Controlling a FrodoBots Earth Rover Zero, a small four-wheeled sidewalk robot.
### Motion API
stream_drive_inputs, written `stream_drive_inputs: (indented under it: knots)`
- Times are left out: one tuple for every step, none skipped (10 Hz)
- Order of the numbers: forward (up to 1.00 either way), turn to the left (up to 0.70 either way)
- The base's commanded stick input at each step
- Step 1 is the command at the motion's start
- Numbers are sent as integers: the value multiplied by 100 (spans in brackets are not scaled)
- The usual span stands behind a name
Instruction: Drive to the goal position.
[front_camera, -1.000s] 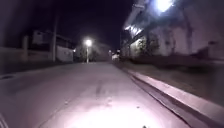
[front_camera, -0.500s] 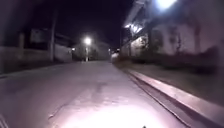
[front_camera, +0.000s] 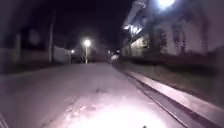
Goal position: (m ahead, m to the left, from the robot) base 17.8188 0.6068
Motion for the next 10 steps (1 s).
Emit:
stream_drive_inputs:
  knots:
    - [70,36]
    - [70,6]
    - [70,1]
    - [70,1]
    - [70,1]
    - [70,1]
    - [70,1]
    - [70,1]
    - [70,1]
    - [70,1]
